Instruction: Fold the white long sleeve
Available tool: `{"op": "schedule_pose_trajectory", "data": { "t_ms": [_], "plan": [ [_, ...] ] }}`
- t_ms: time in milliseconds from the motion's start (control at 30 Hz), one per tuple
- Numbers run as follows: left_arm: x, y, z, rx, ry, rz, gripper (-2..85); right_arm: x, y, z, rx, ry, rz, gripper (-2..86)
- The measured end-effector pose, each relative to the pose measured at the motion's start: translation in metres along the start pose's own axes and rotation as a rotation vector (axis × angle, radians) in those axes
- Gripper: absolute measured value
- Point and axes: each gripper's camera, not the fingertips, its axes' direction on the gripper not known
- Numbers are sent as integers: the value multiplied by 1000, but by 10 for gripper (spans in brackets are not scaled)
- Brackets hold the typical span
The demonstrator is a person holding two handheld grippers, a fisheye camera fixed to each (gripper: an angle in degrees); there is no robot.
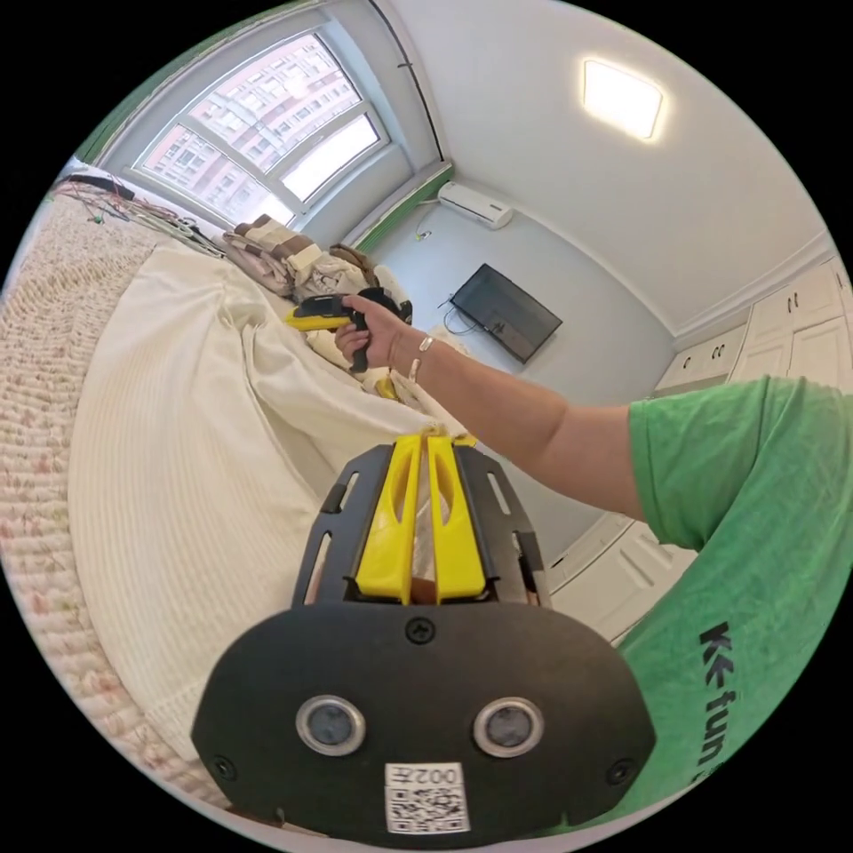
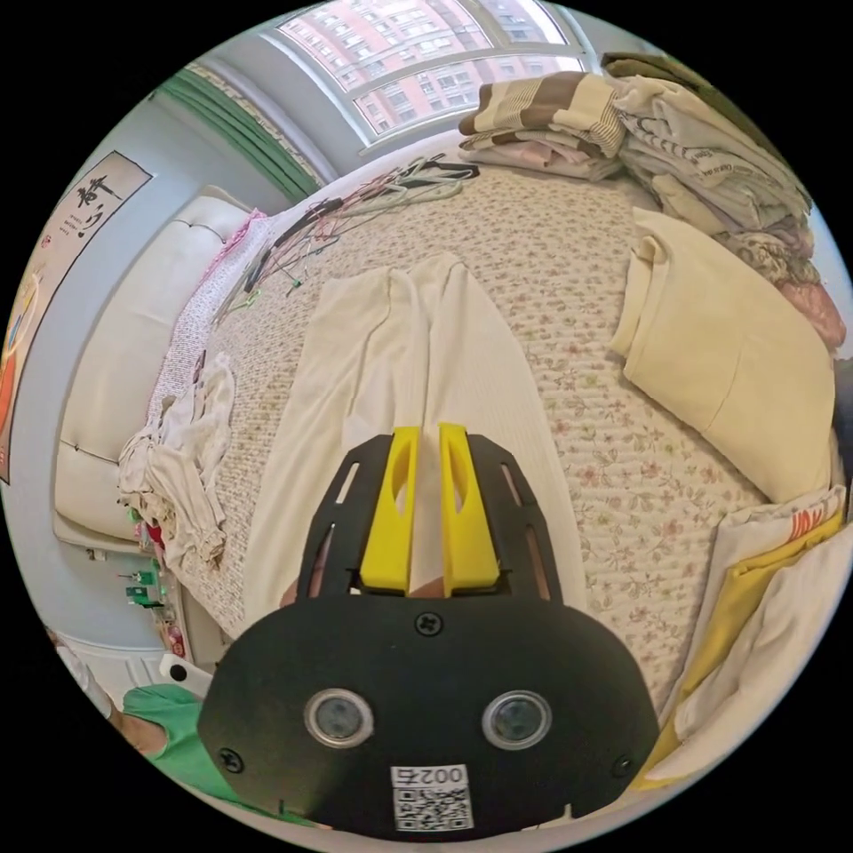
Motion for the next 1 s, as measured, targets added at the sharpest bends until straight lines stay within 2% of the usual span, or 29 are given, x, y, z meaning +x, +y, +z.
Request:
{"op": "schedule_pose_trajectory", "data": {
  "t_ms": [167, 267, 433, 500, 600, 833, 933, 1000],
  "plan": [
    [3, -9, -23, 77, 96, -19, -9, -4, 22, -7, -52, -169, 27, 115],
    [8, -8, -26, 95, 133, -17, -9, -9, 32, 0, -98, -128, 42, 122],
    [21, -4, -20, 96, 124, 10, -9, -12, 44, 22, -151, -163, 57, 69],
    [26, -2, -18, 97, 109, 22, -10, -18, 48, 25, -113, -175, 47, 24],
    [32, 1, -13, 98, 87, 29, -10, -21, 51, 24, -55, -179, 86, 1],
    [48, 9, 5, 108, -156, 21, -11, -41, 53, 11, 94, -25, 164, -6],
    [58, 14, 12, 135, -254, 35, -10, -90, 47, 11, 148, 63, 78, -6],
    [67, 17, 13, 168, -340, 50, -10, -153, 45, 13, 205, 180, -71, -6]
  ]
}}
